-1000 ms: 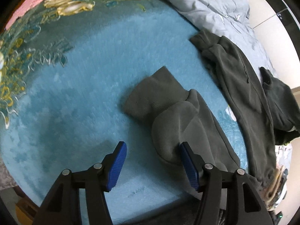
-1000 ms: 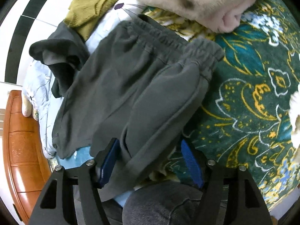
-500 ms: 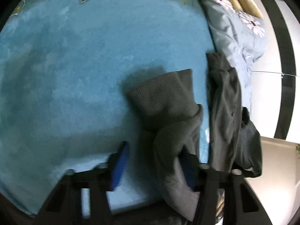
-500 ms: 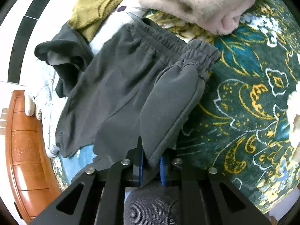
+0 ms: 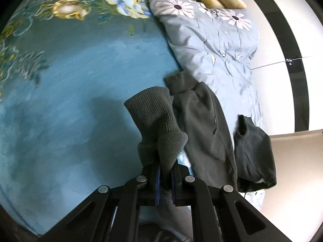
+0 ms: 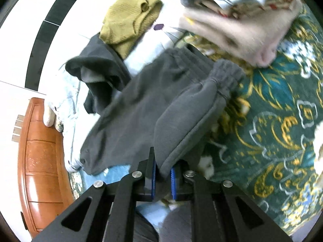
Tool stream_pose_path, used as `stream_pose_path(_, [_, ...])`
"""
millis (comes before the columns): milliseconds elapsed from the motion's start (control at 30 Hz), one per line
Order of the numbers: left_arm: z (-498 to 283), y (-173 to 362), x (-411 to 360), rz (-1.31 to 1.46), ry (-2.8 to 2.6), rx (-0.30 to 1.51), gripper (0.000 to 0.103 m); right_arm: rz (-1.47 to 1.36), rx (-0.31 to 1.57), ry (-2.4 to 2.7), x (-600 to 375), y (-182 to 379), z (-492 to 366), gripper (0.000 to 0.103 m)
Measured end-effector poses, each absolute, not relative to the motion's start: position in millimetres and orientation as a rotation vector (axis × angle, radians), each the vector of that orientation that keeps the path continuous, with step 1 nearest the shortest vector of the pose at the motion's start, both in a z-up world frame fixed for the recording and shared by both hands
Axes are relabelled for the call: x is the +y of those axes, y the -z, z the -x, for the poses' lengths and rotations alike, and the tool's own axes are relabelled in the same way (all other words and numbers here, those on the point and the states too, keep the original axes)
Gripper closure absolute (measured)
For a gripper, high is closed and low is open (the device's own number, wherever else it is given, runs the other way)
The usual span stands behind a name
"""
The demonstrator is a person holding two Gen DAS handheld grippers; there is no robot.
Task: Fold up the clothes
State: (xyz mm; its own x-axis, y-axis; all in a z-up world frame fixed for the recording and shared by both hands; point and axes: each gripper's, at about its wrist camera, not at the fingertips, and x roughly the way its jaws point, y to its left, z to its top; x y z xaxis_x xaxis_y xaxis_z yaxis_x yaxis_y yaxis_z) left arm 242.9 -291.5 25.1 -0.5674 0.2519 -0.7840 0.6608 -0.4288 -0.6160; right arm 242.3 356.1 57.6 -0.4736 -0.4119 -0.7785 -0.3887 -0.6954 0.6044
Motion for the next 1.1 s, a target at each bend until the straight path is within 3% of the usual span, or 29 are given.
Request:
stream_pose_path(367, [-119, -25, -291, -1.327, 1.986, 1.430, 0.094, -1.576, -1.157, 2.407, 351, -71, -142, 0.091])
stream_pose_path(633, [-40, -2, -285, -1.379, 1.989, 1.347, 0.091, -1.584, -1.118, 2.405, 343, -47, -70, 0.091])
stream_pose_path(700, [-32, 2, -284, -1.377, 2.015, 1.367, 0.083, -1.609, -1.126, 2.405, 346, -38, -59, 0.091])
stream_pose_path(867, [-50, -14, -290, -1.217, 2.220, 1.480, 0.044, -1.633, -1.136, 2.406, 352, -21, -44, 0.091])
stream_pose_path(1033, [-96, -3, -308, -1.180, 2.197, 1.359, 0.041, -1.620, -1.118, 2.399, 353, -14, -45, 0.086])
stream_pose_path(1100, [-109, 14, -313, -1.225, 2.140, 1.391, 0.041, -1.618, -1.127, 2.397, 353, -13, -47, 0.084])
